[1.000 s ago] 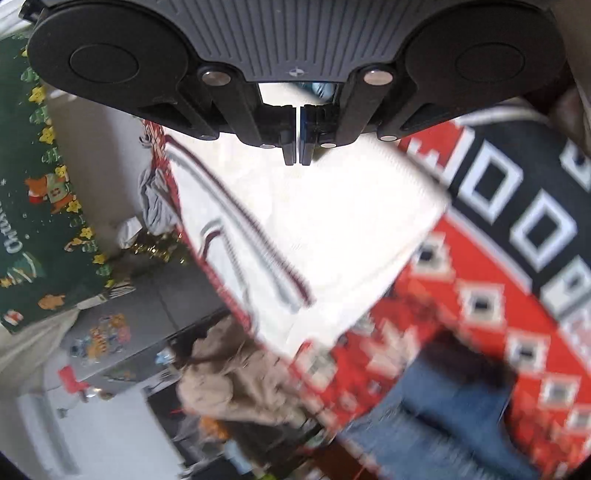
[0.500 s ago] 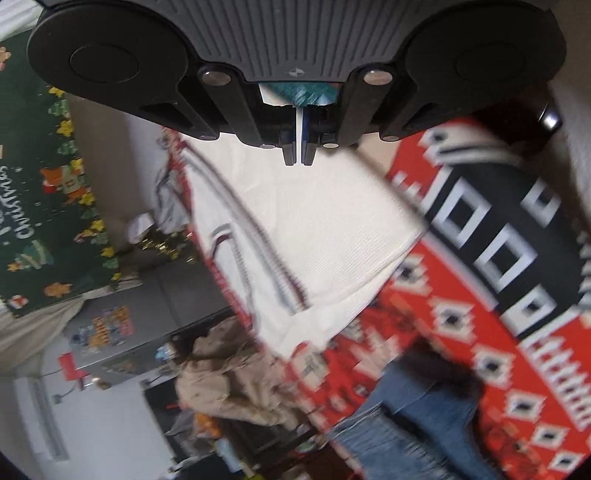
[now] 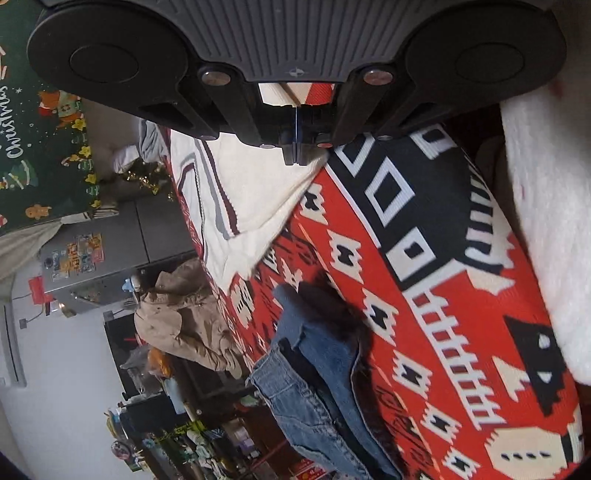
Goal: Fold clothes
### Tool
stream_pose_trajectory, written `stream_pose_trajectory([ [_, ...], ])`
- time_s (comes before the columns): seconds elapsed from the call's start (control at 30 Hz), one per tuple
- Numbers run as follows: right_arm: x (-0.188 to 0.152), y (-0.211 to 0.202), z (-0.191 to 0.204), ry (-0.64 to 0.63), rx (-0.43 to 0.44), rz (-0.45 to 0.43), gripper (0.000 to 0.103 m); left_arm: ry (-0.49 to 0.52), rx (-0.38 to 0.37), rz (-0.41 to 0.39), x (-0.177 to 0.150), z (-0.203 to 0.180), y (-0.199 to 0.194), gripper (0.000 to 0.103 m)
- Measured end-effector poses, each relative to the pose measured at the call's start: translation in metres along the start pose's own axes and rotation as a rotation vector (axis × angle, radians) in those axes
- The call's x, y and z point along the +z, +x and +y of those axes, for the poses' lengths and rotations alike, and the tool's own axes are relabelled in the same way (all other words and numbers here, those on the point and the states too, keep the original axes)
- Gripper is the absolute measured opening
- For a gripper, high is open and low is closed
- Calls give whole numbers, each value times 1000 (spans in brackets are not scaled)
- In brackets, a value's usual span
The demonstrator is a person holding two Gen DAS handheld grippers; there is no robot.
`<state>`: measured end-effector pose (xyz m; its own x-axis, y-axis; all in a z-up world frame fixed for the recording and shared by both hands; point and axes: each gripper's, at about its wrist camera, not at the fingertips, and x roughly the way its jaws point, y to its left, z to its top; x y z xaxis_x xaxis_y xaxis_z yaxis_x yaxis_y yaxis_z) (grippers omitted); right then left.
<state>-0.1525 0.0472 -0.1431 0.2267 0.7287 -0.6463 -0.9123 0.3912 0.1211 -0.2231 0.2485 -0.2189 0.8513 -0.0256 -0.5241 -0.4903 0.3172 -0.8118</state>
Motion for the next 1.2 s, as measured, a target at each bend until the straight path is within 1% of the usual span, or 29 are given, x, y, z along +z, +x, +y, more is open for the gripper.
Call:
stream_pose_trajectory([
  [0.13,-5,14,6,7,27,21,10,31,10,-1,-1,-4,-1,1],
  [0.27,-9,9,8,-2,50,36,10,42,1,0,-2,-5,-3,1],
  [0.3,-8,7,7,9,54,35,10,62,-14,2,-2,-10,-3,1],
  [0.4,-1,1,4,36,63,6,10,133,-103,35,-4,-26,-2,1],
  [0.47,5,4,6,6,43,-2,10,202,-119,69,-8,-39,3,1],
  [0.53,7,10,8,-13,25,9,10,251,-98,105,-12,-48,10,1],
  [0.63,0,14,8,-27,20,28,10,253,-53,169,-17,-47,23,1],
  [0.7,-6,10,7,-41,13,34,10,263,-35,193,-18,-46,27,1],
  [0.8,-12,-7,-2,-24,8,30,10,262,-54,200,-18,-48,28,1],
  [0.93,-13,-26,-29,25,-70,5,10,312,-71,215,-23,-59,34,2],
  [1.03,-18,-30,-52,75,-130,16,11,350,-54,242,-30,-65,45,2],
  [1.13,-26,-32,-68,117,-159,32,11,389,-39,256,-37,-70,51,2],
  [1.2,-34,-38,-68,115,-160,38,11,410,-29,261,-38,-72,50,2],
])
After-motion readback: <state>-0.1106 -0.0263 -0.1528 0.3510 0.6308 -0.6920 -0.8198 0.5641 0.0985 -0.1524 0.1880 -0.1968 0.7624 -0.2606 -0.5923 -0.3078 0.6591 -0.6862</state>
